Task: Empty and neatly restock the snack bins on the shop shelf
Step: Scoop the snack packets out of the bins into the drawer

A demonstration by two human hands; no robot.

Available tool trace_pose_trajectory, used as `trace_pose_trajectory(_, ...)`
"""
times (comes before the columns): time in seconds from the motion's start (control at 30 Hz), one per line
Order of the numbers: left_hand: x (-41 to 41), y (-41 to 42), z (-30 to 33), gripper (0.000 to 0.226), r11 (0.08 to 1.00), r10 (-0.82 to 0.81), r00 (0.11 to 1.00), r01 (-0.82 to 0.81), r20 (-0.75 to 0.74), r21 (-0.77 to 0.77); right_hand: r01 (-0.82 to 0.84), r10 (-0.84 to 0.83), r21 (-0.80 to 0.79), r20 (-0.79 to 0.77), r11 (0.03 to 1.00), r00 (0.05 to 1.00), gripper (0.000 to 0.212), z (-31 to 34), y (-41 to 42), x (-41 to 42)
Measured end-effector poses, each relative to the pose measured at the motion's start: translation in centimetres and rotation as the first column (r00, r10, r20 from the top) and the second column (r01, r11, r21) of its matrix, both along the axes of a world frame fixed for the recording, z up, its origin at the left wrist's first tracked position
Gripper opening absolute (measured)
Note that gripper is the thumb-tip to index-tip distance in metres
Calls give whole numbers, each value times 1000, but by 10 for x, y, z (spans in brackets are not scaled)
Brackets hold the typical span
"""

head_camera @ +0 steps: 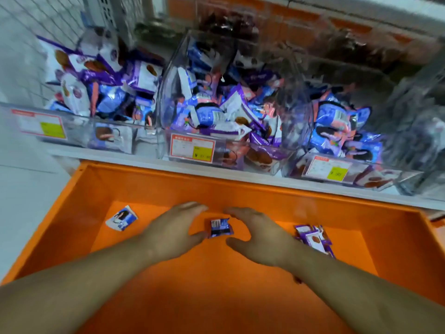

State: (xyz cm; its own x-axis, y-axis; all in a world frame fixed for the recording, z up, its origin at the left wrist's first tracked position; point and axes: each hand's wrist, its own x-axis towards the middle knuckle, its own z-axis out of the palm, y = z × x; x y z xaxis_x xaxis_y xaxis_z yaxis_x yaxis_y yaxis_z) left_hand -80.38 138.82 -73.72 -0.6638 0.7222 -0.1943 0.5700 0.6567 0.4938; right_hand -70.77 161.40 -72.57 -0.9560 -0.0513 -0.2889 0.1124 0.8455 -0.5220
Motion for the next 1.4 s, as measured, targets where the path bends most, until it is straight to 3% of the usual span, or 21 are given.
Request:
trace_pose_trajectory(0.13,1,-11,74,66,999,-49,992,51,-120,18,3,3,36,-168,999,986,70,67,-6,1)
trace_pose_trajectory(0.23,4,-20,127,59,994,-25,983,44,-182,103,35,-40,-23,-285,999,958,61,112,-11,10)
trace_pose_trajectory(0.4,-11,-32,182,33,924,132,955,-21,-266,381,94,-126,-95,-429,991,894,46,163,-19,4)
trace_pose_trajectory(0.47,-29,-34,188,39,901,217,918,-58,-332,429,119,-154,-103,-478,987,865,50,177,-18,-18)
trace_pose_trajectory(0.57,-56,-40,183,68,933,263,898,-144,-353,329,134,-126,-10,-401,991,908,73,187,-11,-69)
trace_pose_trajectory(0.67,-67,-51,171,79,967,206,918,-139,-337,214,182,-180,-4,-167,983,969,81,191,-8,-116)
trace_pose_trajectory(0.8,-65,-58,164,89,961,188,918,-98,-348,260,137,-137,51,-9,989,991,83,186,-18,-152)
trace_pose_trajectory(1.03,-63,-51,157,90,943,233,894,-111,-384,314,157,-98,226,-252,961,963,62,165,-17,-170)
trace_pose_trajectory(1.13,-62,-50,158,89,944,238,898,-123,-371,307,152,-89,191,-301,970,949,48,166,-17,-164)
trace_pose_trajectory(1.27,-62,-50,158,90,946,233,908,-128,-349,299,138,-85,151,-314,979,945,44,170,-15,-161)
trace_pose_trajectory(1.4,-61,-49,162,88,949,238,917,-149,-320,279,186,-146,57,-421,981,895,41,168,-11,-154)
